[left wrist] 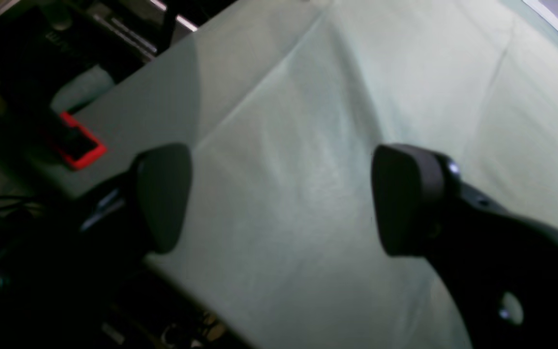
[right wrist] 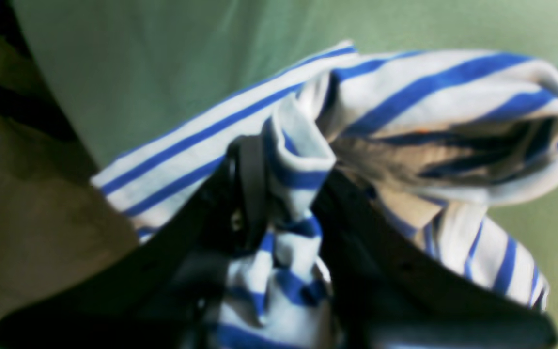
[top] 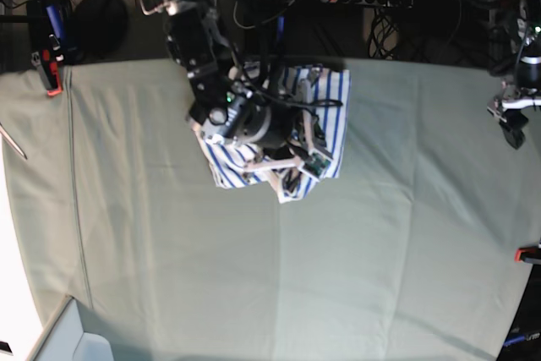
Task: Layout the t-shirt on the table in an organized manner, then fold the t-shirt properly
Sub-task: 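Release the shirt end and raise the right gripper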
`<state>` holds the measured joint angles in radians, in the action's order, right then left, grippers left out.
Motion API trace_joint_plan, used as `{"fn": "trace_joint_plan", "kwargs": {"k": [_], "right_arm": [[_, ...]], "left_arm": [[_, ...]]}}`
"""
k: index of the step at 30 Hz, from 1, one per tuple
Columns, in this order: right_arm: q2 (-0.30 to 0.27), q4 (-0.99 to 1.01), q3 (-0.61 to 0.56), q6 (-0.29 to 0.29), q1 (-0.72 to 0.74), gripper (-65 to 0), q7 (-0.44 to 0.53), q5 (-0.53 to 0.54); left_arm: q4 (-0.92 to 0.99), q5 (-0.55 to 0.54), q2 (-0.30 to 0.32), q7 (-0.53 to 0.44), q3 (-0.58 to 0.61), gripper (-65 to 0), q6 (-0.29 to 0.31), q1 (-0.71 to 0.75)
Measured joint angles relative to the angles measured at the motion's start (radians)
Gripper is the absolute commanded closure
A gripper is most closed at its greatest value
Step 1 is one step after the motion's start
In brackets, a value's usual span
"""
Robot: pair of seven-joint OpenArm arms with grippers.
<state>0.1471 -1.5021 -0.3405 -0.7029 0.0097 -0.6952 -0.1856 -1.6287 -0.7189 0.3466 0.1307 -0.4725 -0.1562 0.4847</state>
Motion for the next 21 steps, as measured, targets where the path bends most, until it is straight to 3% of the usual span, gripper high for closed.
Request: {"fn": "trace_joint_plan", "kwargs": {"k": [3,13,17,21], "right_arm": [[0.0,0.013,-0.001,0.0,0.008,-4.9,-0.001,0.0],[0.0,-0.093,-0.051,0.0,-0.04,-42.7,-0.002,-0.005],[0.0,-0.25,-0.047,0.0,-0.09,-43.7,-0.001,0.002],[-0.037,-0.401,0.05,0.0,-0.108,-36.3,0.017,0.01]], "left_arm": [[0.0,0.0,0.0,0.0,0.0,-56.3,0.0,0.01],[0.0,0.0,-0.001,0.0,0.003,-56.3,0.0,0.008],[0.001,0.0,-0.003,0.0,0.005,-56.3,0.001,-0.02],[0.003,-0.001,-0.003,0.001,0.005,-56.3,0.002,-0.022]]}}
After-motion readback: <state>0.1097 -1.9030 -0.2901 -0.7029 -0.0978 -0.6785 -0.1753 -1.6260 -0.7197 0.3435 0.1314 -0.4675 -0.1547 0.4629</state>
